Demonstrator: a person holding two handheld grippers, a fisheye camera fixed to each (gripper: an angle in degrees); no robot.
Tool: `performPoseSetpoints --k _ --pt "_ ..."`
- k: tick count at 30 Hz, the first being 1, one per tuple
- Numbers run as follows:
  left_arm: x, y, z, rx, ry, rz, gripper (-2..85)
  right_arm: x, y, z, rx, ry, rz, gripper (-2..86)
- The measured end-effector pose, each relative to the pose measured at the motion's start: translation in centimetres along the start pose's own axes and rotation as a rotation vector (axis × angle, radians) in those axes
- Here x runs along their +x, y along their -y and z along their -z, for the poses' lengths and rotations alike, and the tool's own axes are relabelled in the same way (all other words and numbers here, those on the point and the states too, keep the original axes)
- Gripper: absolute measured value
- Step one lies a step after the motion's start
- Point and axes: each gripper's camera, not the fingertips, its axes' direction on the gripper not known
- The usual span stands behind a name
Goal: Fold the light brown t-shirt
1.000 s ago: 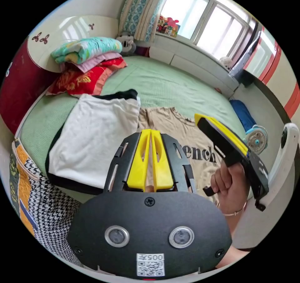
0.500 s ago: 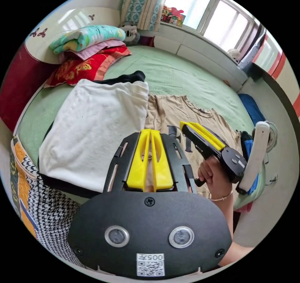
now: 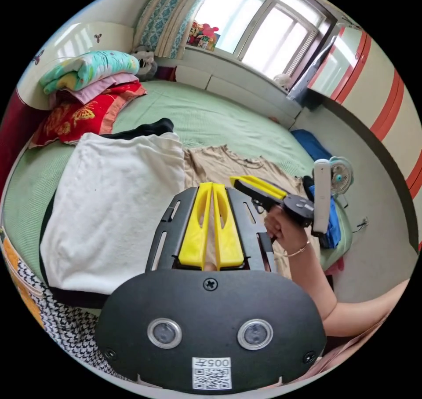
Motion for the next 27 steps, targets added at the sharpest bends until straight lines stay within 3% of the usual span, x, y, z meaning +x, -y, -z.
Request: performPoseSetpoints --k 6,15,27 --pt "1.1 0.5 -4.8 -0.176 -0.006 -0.112 7.4 1.0 0.4 -2.3 -0.016 0.007 -0.025 8.1" --pt "2.0 0.9 -11.2 -0.303 0.053 -0.186 11.4 1.6 0.8 -5.5 -0.027 0.034 -0.052 8.1" --pt "0.8 1.2 -18.0 -0.4 0.161 -0.159 10.7 0.8 1.3 -9.0 -0.041 0.082 -0.035 9.5"
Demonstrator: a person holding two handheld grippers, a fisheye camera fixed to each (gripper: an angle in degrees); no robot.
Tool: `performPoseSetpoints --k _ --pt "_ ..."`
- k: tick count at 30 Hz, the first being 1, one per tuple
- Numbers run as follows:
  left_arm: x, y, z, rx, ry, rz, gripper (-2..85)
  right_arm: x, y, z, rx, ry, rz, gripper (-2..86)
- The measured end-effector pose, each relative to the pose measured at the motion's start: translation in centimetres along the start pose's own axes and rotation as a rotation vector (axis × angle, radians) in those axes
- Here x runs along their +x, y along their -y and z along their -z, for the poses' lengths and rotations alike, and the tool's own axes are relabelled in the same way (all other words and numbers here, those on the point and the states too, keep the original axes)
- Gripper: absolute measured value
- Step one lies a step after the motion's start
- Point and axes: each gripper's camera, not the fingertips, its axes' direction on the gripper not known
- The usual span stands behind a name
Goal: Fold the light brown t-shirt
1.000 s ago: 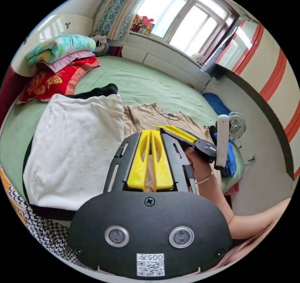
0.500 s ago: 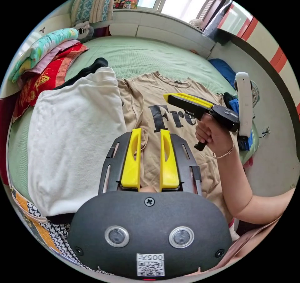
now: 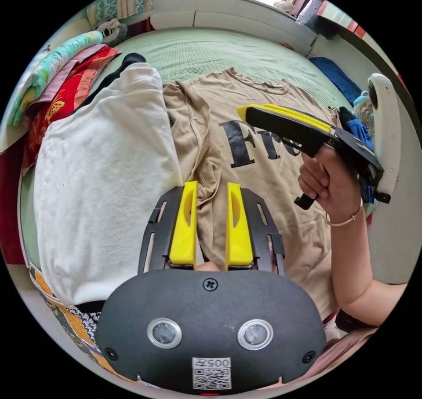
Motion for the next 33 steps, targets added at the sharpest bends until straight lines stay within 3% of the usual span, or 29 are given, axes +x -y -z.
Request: performPoseSetpoints --k 17,23,27,30,33 --pt "-2.5 1.7 -3.3 -0.032 -0.045 0.042 4.8 -2.5 2.9 -5.6 -0.062 -0.028 0.04 7.8" --pt "-3.1 1.7 -4.1 -0.027 -0.05 0.026 4.5 -3.5 9.8 -7.8 -0.087 0.043 0.06 8.5" --pt "-3.2 1.9 -4.7 -0.029 -0.031 0.031 3.2 -3.6 14.2 -13.2 -0.224 0.069 0.028 8.8" --pt "-3.8 1.8 -4.9 -0.027 -0.06 0.049 1.2 -4.2 15.1 -16.3 -0.294 0.045 0.025 4.9" --pt "-4.1 1.6 -4.8 -0.035 -0.098 0.029 0.1 -5.4 15.2 -15.7 -0.238 -0.022 0.055 -0.7"
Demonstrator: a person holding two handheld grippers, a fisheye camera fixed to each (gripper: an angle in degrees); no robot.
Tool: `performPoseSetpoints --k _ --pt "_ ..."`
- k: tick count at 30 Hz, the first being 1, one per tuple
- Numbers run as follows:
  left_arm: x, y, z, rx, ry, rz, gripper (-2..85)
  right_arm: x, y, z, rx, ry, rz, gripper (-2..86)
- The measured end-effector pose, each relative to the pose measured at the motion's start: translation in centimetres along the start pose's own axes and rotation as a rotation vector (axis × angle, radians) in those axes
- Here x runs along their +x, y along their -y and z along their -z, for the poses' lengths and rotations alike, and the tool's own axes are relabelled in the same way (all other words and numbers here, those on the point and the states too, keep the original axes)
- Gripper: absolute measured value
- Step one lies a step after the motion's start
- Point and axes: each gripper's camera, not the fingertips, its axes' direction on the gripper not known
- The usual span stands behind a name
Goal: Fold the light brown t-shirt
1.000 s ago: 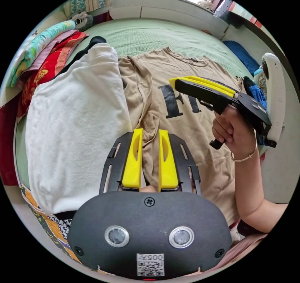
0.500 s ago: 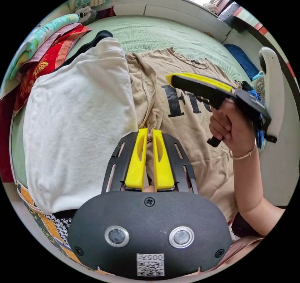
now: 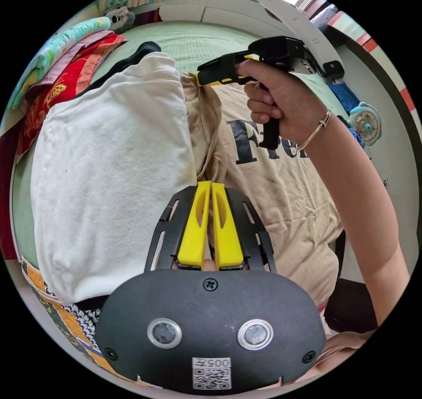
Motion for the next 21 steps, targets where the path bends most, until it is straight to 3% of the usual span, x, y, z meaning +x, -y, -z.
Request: performPoseSetpoints --k 5,9,16,21 --pt "1.0 -0.9 1.7 0.065 -0.019 -0.08 -0.4 -0.8 0.5 3.0 0.042 -0.092 0.02 -1.5" --pt "1.7 -1.6 2.7 0.155 -0.15 -0.149 -0.5 -0.2 1.2 4.8 0.034 -0.173 0.013 -1.5" --pt "3.6 -0.9 -0.3 0.034 -0.129 -0.217 -0.5 2.3 0.9 0.9 -0.073 -0.334 -0.047 2.1" --pt "2.7 -1.2 -0.1 0.096 -0.168 -0.18 -0.5 3.0 -1.1 2.6 -0.029 -0.242 -0.052 4.0"
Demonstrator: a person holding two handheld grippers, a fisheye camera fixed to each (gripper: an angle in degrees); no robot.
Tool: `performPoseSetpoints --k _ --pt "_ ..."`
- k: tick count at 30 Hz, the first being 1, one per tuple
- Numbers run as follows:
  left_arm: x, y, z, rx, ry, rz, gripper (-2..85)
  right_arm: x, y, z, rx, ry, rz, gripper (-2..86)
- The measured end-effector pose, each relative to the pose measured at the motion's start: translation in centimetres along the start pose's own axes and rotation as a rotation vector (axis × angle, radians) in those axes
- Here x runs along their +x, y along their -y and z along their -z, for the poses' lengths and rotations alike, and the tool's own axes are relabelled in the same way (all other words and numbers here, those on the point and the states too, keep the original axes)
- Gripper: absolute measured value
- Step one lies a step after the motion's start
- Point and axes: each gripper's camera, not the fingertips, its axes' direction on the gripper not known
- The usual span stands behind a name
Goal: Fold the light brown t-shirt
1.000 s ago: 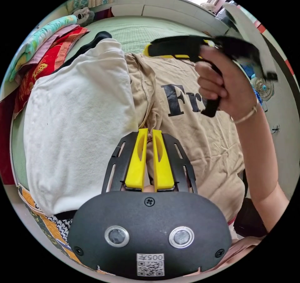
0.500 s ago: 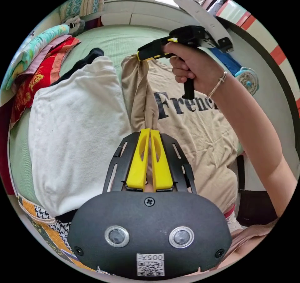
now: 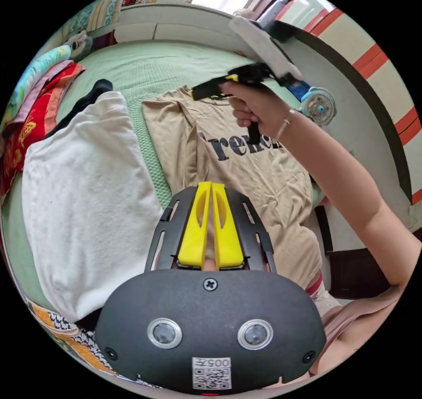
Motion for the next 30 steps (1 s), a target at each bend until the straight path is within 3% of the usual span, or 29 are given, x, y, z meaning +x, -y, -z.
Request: performPoseSetpoints --k 5,10,15,23,30 --pt "-1.3 0.3 -2.0 -0.032 0.075 0.107 -0.6 -1.8 -5.4 2.7 0.007 0.112 0.135 4.7" --pt "-0.2 1.0 -4.5 -0.114 0.212 0.129 -0.6 -5.0 -10.7 -0.1 -0.066 0.196 0.211 5.4" --pt "0.4 1.7 -7.3 -0.151 0.256 0.166 -0.6 -3.8 -12.0 -1.4 -0.101 0.227 0.139 5.7" --pt "4.9 3.2 -9.8 -0.091 0.249 0.055 -0.6 3.6 -20.8 6.3 0.004 0.029 0.133 6.0" --pt "14.7 5.4 -15.3 -0.038 0.154 -0.113 -0.6 14.0 -32.8 7.5 -0.059 -0.072 -0.145 4.6"
